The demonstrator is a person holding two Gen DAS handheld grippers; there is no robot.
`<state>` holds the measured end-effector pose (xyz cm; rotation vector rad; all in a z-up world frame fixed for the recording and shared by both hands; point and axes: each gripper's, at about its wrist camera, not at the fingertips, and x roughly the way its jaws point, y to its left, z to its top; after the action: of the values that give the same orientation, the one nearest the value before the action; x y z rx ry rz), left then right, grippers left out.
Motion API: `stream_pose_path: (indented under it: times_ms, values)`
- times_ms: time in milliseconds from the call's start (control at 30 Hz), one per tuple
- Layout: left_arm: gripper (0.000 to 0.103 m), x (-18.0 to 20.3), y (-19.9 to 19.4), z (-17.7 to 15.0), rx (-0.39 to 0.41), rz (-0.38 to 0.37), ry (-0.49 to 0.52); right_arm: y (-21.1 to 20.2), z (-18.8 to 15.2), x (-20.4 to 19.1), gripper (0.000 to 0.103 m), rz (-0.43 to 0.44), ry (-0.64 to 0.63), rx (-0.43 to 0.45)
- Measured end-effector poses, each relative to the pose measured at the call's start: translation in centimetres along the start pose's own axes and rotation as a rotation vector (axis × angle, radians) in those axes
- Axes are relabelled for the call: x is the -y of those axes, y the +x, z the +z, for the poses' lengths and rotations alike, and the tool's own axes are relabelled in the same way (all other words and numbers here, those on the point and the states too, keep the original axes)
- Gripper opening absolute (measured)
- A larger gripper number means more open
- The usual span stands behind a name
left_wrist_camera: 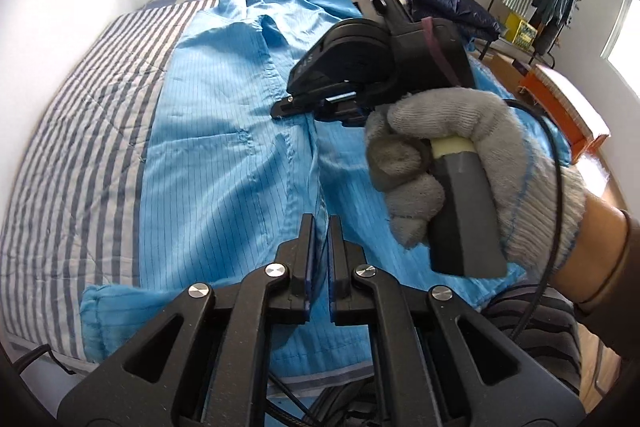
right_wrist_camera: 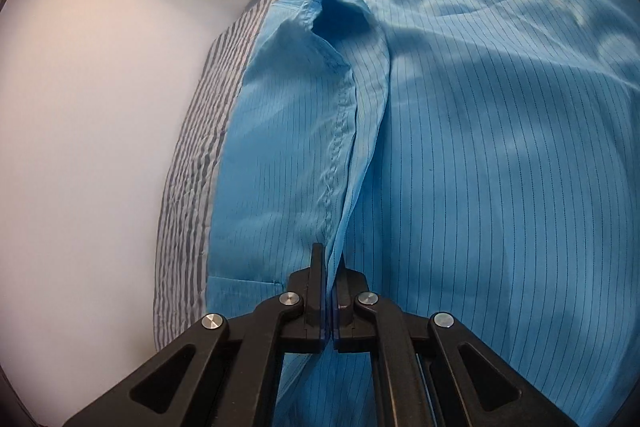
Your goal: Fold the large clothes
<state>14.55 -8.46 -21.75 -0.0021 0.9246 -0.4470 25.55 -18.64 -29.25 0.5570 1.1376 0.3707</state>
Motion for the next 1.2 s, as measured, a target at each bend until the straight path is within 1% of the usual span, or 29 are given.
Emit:
stream_pose_path:
  times_ms: [33, 100, 233, 267, 300, 333, 367, 400, 433, 533, 600, 633, 700, 733, 767, 867, 967, 1067, 1200]
  values:
    - [0.001, 0.1, -0.2, -0.1, -0.006, -0.005, -0.010, -0.1, 0.0, -0.1, 0.000, -0.006, -0.007, 0.002]
    - [0.002, -0.2, -1.4, -0.5, -0.011, -0.044, -0.034, 0.3, 0.6, -0.4, 0.000, -0.013, -0.017, 0.004]
    - [0.009, -1.6, -5.4, -2.4, 0.029, -0.090, -0.076, 1.0, 2.0, -1.0, 0.000, -0.039, -0.041, 0.000]
    - [0.015, -2.2, -6.3, -2.8, 0.039, -0.095, -0.091, 0.9, 2.0, -1.1, 0.000, -0.042, -0.047, -0.004]
    - [0.021, -2.8, -7.3, -3.4, 0.049, -0.093, -0.107, 1.0, 2.1, -1.3, 0.004, -0.049, -0.053, -0.005]
    - [0.023, -4.0, -8.6, -4.2, 0.063, -0.084, -0.135, 1.2, 2.2, -1.4, 0.006, -0.063, -0.054, -0.004]
    - [0.024, -5.1, -9.2, -4.7, 0.069, -0.076, -0.159, 0.8, 2.0, -1.6, 0.013, -0.087, -0.056, -0.003]
    - [0.024, -5.9, -9.8, -5.0, 0.071, -0.069, -0.181, 0.4, 1.9, -1.8, 0.030, -0.110, -0.059, -0.003]
    - [0.024, -7.1, -10.5, -5.6, 0.076, -0.055, -0.207, 0.0, 1.9, -1.9, 0.033, -0.119, -0.061, 0.001]
    - [0.024, -10.8, -11.6, -6.8, 0.092, -0.017, -0.290, -1.8, 1.3, -2.0, 0.033, -0.114, -0.073, 0.011]
    - [0.025, -12.8, -11.7, -7.2, 0.090, -0.022, -0.346, -3.4, 0.5, -2.7, 0.033, -0.096, -0.113, 0.018]
    - [0.025, -14.2, -11.5, -7.3, 0.087, -0.044, -0.391, -4.0, -0.1, -3.0, 0.033, -0.089, -0.140, 0.017]
    - [0.025, -15.8, -10.8, -7.3, 0.078, -0.085, -0.446, -5.0, -1.5, -4.7, 0.033, -0.066, -0.214, -0.003]
    - [0.025, -16.3, -10.5, -7.2, 0.080, -0.086, -0.457, -5.3, -2.4, -5.3, 0.033, -0.054, -0.245, -0.017]
    - [0.025, -16.8, -10.1, -7.0, 0.081, -0.078, -0.461, -5.4, -3.3, -6.2, 0.033, -0.042, -0.280, -0.039]
    - [0.025, -17.7, -8.6, -6.6, 0.072, -0.094, -0.477, -4.5, -6.0, -8.2, 0.033, -0.034, -0.354, -0.100]
    - [0.024, -18.0, -7.6, -6.2, 0.064, -0.120, -0.490, -2.5, -8.4, -9.5, 0.033, -0.021, -0.382, -0.177]
    - [0.024, -17.5, -7.0, -5.9, 0.052, -0.144, -0.474, -1.1, -10.8, -9.9, 0.031, -0.051, -0.434, -0.259]
    - [0.025, -15.7, -6.4, -5.9, 0.028, -0.171, -0.429, -2.5, -13.5, -8.8, 0.031, -0.115, -0.514, -0.335]
